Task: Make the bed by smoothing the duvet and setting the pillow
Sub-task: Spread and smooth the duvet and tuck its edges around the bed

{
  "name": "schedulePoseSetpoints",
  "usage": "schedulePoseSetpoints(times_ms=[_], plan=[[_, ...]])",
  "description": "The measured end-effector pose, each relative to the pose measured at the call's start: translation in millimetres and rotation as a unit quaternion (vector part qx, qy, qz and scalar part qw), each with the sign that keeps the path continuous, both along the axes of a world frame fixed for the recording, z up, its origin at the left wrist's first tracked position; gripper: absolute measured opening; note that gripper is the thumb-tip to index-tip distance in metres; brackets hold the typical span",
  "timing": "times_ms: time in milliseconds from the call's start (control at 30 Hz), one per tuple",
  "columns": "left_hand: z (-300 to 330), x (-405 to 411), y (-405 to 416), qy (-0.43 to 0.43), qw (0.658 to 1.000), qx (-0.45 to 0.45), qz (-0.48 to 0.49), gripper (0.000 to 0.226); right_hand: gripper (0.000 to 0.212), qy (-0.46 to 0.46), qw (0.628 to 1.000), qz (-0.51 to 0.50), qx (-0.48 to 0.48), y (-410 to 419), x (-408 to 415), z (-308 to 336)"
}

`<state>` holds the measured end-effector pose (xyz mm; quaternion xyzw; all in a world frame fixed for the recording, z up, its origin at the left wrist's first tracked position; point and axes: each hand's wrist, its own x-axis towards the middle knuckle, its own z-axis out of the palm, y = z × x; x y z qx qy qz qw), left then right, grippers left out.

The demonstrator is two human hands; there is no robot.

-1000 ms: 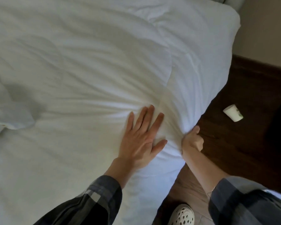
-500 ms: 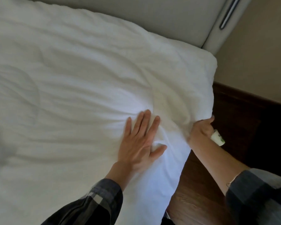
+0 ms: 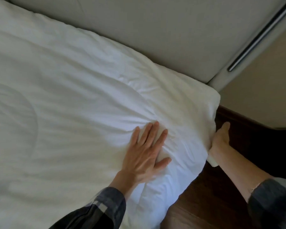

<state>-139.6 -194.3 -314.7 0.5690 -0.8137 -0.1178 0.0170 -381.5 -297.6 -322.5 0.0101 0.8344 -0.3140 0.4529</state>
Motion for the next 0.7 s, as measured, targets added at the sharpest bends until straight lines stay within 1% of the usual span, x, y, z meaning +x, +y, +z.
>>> schedulePoseSetpoints(times_ms=[33, 67, 133, 167, 233, 300, 367, 400, 467, 533, 567, 600, 633, 700], plan=[[0, -5, -8, 0.003, 1.0, -0.002, 0.005, 0.082, 0.078, -0.007, 0.999, 0.03, -0.025, -12, 7, 9], [0, -9, -14, 0.006, 1.0, -0.007, 0.007, 0.082, 0.076, 0.008, 0.997, 0.064, -0.036, -26, 8, 8], [2, -16, -25, 0.008, 1.0, -0.01, 0.012, 0.08, 0.081, 0.026, 0.997, 0.065, -0.034, -36, 14, 9], [2, -18, -31, 0.008, 1.0, -0.014, 0.012, 0.08, 0.079, 0.058, 0.996, 0.063, -0.029, -36, 13, 8], [-2, -17, -38, 0.0, 0.999, -0.034, 0.001, 0.078, 0.066, 0.156, 0.985, 0.077, -0.009, -34, -3, -3], [-5, -8, -43, -0.02, 0.999, -0.048, -0.01, 0.078, 0.057, 0.184, 0.98, 0.069, 0.003, -35, -11, -4], [-7, 5, -48, -0.03, 0.999, -0.046, 0.0, 0.078, 0.056, 0.192, 0.976, 0.092, 0.037, -39, -7, -4], [-7, 11, -51, -0.034, 0.999, -0.042, 0.003, 0.078, 0.057, 0.211, 0.971, 0.104, 0.049, -41, -3, -2], [-9, 18, -52, -0.041, 0.999, -0.03, 0.01, 0.078, 0.058, 0.281, 0.95, 0.13, 0.034, -45, 0, 3], [-5, 16, -53, -0.036, 0.999, -0.018, 0.014, 0.077, 0.06, 0.377, 0.908, 0.18, -0.031, -44, 6, 17], [-3, 15, -53, -0.027, 0.999, -0.012, 0.023, 0.076, 0.054, 0.406, 0.878, 0.235, -0.091, -43, 20, 27], [-1, 15, -53, -0.018, 0.999, -0.007, 0.034, 0.075, 0.043, 0.409, 0.843, 0.307, -0.163, -38, 41, 35], [1, 16, -54, -0.008, 0.999, -0.001, 0.054, 0.072, 0.034, 0.398, 0.802, 0.379, -0.234, -34, 69, 47], [5, 26, -56, 0.012, 0.994, 0.007, 0.106, 0.067, 0.029, 0.377, 0.7, 0.496, -0.349, -32, 129, 61]])
